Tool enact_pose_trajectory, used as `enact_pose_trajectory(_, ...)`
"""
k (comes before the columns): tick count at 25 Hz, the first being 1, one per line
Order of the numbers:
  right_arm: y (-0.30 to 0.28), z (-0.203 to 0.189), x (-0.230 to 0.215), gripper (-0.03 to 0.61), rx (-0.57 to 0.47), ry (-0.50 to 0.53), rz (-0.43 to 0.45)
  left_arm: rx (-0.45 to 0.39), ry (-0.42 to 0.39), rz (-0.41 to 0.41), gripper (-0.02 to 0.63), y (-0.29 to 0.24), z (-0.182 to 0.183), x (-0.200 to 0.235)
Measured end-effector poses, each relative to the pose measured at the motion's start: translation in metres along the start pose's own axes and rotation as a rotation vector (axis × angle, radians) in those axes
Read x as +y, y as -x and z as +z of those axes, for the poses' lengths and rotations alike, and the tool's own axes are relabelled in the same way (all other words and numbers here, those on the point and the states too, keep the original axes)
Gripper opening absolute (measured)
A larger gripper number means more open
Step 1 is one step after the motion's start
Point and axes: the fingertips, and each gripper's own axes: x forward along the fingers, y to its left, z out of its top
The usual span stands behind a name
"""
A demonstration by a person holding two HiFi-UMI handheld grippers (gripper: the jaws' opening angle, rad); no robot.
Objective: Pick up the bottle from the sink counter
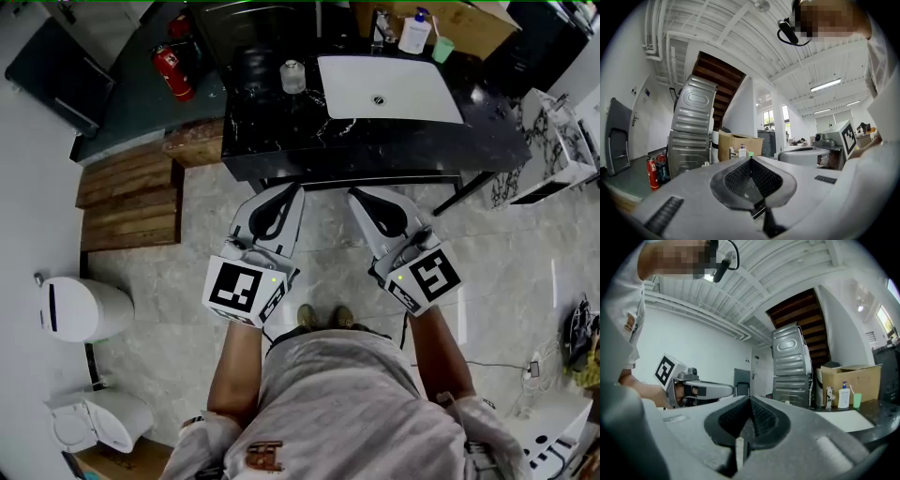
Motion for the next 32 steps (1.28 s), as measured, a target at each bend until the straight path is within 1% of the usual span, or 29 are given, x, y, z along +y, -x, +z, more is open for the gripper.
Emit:
enact_pose_trajectory(4, -0.013, 0.000, 0.006, 0.002, 0.010, 0.007, -0.006, -0.006, 0.004, -0.005, 0.001, 0.005, 0.001, 0.014)
enact_pose_trajectory(13, -0.045, -0.002, 0.019, 0.002, 0.022, 0.020, -0.053, -0.024, -0.011, -0.049, 0.000, 0.015, 0.004, 0.051)
enact_pose_trajectory(18, -0.058, -0.003, 0.012, 0.001, 0.033, 0.025, -0.087, -0.022, -0.019, -0.072, 0.000, 0.009, 0.000, 0.065)
enact_pose_trajectory(25, -0.082, -0.008, -0.014, 0.001, 0.027, 0.027, -0.089, -0.011, -0.027, -0.070, 0.002, -0.019, -0.007, 0.091)
enact_pose_trajectory(32, -0.121, -0.016, -0.068, 0.002, 0.017, 0.020, -0.068, 0.005, -0.038, -0.043, 0.000, -0.071, -0.014, 0.123)
